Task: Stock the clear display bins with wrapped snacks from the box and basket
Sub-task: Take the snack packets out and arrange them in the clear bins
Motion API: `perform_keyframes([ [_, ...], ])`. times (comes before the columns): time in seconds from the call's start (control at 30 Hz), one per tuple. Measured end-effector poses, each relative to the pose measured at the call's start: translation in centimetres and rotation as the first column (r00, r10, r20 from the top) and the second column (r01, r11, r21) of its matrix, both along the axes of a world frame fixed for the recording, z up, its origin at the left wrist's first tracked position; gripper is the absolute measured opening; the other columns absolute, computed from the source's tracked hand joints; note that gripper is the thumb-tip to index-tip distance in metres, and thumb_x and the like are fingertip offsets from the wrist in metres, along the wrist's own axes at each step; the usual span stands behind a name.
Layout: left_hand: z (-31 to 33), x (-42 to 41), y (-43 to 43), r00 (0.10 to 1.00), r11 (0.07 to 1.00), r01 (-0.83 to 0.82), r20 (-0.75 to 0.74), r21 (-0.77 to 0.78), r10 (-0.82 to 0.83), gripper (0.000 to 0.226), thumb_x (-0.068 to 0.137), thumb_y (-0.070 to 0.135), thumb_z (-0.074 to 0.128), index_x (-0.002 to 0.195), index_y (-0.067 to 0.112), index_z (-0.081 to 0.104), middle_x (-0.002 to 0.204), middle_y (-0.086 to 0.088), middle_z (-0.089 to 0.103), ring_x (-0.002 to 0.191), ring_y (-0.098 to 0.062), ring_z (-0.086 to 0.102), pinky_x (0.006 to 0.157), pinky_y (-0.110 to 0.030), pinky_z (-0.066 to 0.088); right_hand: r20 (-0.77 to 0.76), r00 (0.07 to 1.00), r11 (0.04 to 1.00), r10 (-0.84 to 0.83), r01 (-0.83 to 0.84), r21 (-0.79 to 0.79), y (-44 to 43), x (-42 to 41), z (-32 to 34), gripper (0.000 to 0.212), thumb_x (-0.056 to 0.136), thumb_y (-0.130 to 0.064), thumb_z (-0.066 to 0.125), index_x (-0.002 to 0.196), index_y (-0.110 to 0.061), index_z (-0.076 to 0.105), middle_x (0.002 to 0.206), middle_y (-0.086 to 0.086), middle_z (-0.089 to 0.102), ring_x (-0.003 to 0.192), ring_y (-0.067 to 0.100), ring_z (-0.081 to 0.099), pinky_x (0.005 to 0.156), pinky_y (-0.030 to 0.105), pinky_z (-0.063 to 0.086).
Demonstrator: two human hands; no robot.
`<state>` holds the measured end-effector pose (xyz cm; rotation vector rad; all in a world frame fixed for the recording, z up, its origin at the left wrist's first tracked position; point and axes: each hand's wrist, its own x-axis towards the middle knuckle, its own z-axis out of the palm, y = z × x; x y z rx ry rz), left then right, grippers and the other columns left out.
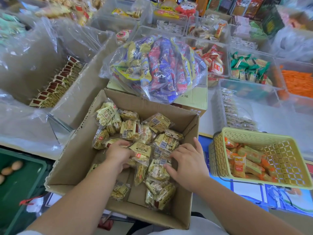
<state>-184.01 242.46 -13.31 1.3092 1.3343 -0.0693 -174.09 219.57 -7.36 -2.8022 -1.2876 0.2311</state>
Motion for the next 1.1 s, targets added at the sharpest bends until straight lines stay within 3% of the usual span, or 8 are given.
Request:
perform_keyframes([
  [0.13,2.8,-2.8,-0.8,0.992,0.998,-0.065,0.112,0.021,0.062,0.050,0.075,-0.006,0.085,0.108,0.029,0.071,0.100,-0.005,0.072,0.076,-0.026,0.075,0.049,-0.032,0.058,0.009,1.000,1.000,0.002,-0.002,0.006,0.0,0.0,-0.1,0.049,0.085,-0.075,0.037,0.091,-0.039,0.070,0.091,-0.021,0.066,0.109,0.011,0.057,0.124,0.053,0.005],
  [0.23,4.8,-4.5,-2.2,0.963,0.983,-0.132,0.253,0.127,0.096,0.052,0.075,0.002,0.089,0.110,0.037,0.072,0.114,0.008,0.062,0.085,-0.015,0.071,0.065,-0.037,0.062,0.008,1.000,0.999,0.012,-0.012,0.037,-0.1,0.0,0.0,0.049,0.085,-0.075,0.039,0.102,-0.040,0.070,0.097,-0.020,0.067,0.111,0.013,0.058,0.124,0.053,0.005],
  [0.33,6.9,-5.0,-4.1,0.911,0.966,-0.194,0.396,0.173,0.112,0.050,0.075,0.010,0.091,0.109,0.041,0.071,0.110,0.024,0.056,0.080,0.011,0.063,0.062,-0.013,0.051,-0.010,0.999,0.996,0.045,-0.044,0.082,-0.2,-0.1,0.4,0.064,0.084,-0.083,0.036,0.128,-0.042,0.060,0.120,-0.017,0.065,0.124,0.015,0.054,0.123,0.053,0.005],
  [0.43,8.5,-4.8,-6.4,0.865,0.962,-0.230,0.484,0.149,0.132,0.050,0.076,0.014,0.091,0.106,0.048,0.071,0.106,0.035,0.054,0.092,0.009,0.056,0.074,-0.019,0.046,-0.117,0.985,0.974,0.128,-0.103,0.203,-0.6,0.0,1.3,0.085,0.078,-0.091,0.039,0.149,-0.044,0.032,0.151,-0.011,0.041,0.142,0.018,0.034,0.123,0.047,0.008],
  [0.53,9.5,-3.9,-9.0,0.835,0.962,-0.235,0.535,0.137,0.128,0.049,0.076,0.019,0.092,0.108,0.050,0.070,0.117,0.034,0.059,0.108,0.005,0.054,0.085,-0.025,0.046,-0.145,0.946,0.918,0.289,-0.231,0.322,-1.1,0.2,2.6,0.093,0.076,-0.082,0.054,0.153,-0.043,0.022,0.163,-0.002,0.023,0.148,0.024,0.024,0.118,0.045,0.021],
  [0.8,11.7,2.0,-17.2,0.833,0.917,-0.292,0.544,0.273,0.103,0.051,0.075,0.022,0.093,0.105,0.056,0.070,0.108,0.039,0.064,0.103,0.026,0.054,0.083,-0.016,0.048,-0.076,0.897,0.806,0.435,-0.351,0.477,-5.8,4.9,5.0,0.072,0.077,-0.013,0.080,0.139,-0.030,0.046,0.156,0.009,0.040,0.148,0.042,0.028,0.113,0.055,0.038],
  [0.97,12.7,7.1,-23.2,0.819,0.881,-0.326,0.568,0.342,0.082,0.034,0.082,0.028,0.086,0.104,0.050,0.074,0.107,0.040,0.067,0.098,0.019,0.059,0.085,-0.025,0.049,-0.058,0.883,0.766,0.467,-0.370,0.526,-11.4,11.2,5.9,0.055,0.083,-0.009,0.079,0.136,-0.016,0.062,0.154,0.013,0.045,0.146,0.043,0.031,0.115,0.048,0.026],
  [1.1,13.2,12.0,-27.7,0.774,0.909,-0.334,0.623,0.250,0.113,0.023,0.088,0.013,0.080,0.095,0.035,0.080,0.097,0.024,0.075,0.085,0.012,0.069,0.060,-0.014,0.057,-0.094,0.887,0.779,0.452,-0.341,0.526,-16.4,15.8,6.0,0.051,0.088,-0.009,0.074,0.138,-0.013,0.062,0.153,0.013,0.046,0.147,0.041,0.031,0.115,0.049,0.027],
])
